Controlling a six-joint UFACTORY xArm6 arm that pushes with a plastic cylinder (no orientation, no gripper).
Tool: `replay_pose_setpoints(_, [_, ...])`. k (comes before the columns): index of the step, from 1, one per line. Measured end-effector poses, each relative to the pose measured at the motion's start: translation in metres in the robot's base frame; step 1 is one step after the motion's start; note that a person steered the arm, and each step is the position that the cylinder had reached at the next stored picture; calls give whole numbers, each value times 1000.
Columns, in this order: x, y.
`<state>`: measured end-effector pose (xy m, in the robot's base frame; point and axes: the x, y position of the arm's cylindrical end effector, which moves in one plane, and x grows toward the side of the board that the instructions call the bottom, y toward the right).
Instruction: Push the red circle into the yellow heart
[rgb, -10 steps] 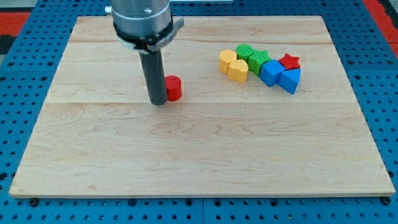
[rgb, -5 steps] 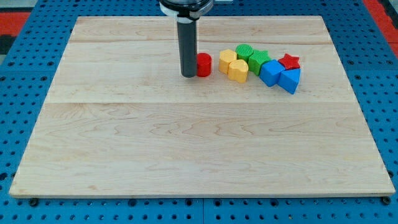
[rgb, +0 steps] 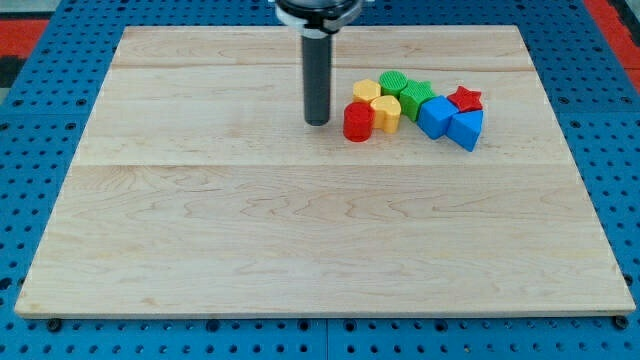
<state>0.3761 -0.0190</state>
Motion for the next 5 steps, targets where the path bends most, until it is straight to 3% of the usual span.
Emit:
replay_pose_setpoints(1, [10, -2])
replay_pose_setpoints(3, [8, 50])
replay_pose_setpoints(5, [10, 47])
